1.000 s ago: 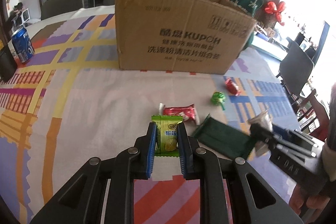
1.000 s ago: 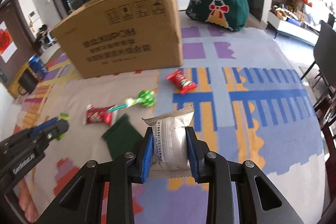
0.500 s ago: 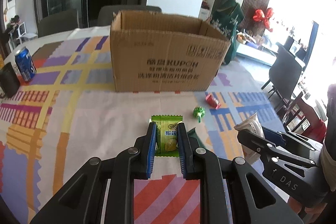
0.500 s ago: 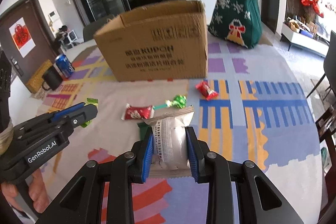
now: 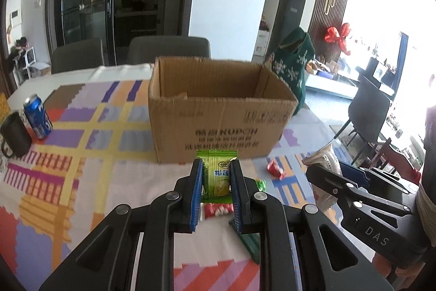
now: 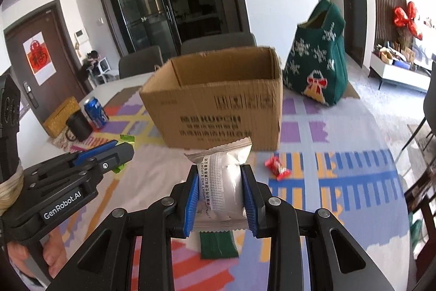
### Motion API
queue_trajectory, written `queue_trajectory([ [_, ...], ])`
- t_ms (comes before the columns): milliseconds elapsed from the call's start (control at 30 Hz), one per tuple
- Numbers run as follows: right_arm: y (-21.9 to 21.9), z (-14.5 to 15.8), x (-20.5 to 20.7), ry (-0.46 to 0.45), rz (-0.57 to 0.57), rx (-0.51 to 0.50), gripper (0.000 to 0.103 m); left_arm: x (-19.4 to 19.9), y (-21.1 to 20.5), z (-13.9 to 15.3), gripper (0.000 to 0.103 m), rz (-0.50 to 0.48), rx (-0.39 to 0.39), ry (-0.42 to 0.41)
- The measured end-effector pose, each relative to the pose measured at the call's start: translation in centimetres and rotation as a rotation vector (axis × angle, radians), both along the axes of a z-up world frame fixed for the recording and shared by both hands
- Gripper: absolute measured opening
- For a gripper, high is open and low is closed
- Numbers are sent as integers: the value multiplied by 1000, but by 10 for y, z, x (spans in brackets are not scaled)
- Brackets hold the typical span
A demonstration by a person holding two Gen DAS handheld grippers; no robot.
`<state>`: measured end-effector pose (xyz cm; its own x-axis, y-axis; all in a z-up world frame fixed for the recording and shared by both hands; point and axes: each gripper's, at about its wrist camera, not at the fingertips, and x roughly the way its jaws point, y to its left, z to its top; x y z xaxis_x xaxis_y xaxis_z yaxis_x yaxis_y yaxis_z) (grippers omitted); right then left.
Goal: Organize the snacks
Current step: 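Carry biscuit pack and white bag over the box and release both inside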
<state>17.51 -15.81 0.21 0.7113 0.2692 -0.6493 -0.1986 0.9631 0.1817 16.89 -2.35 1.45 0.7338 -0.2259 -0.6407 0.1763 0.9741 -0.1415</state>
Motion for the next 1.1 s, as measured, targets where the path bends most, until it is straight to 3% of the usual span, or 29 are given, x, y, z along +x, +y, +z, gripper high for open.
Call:
queue_trajectory([
  [367,4,35,39,-88,3,5,31,37,3,32,20,5,44,-91],
  [633,3,55,74,-121,2,-9,31,73,3,43,20,-2,62,-106],
  [1100,13,57,142,-78,26,-47,31,144,7,34,20,-19,54,-7],
])
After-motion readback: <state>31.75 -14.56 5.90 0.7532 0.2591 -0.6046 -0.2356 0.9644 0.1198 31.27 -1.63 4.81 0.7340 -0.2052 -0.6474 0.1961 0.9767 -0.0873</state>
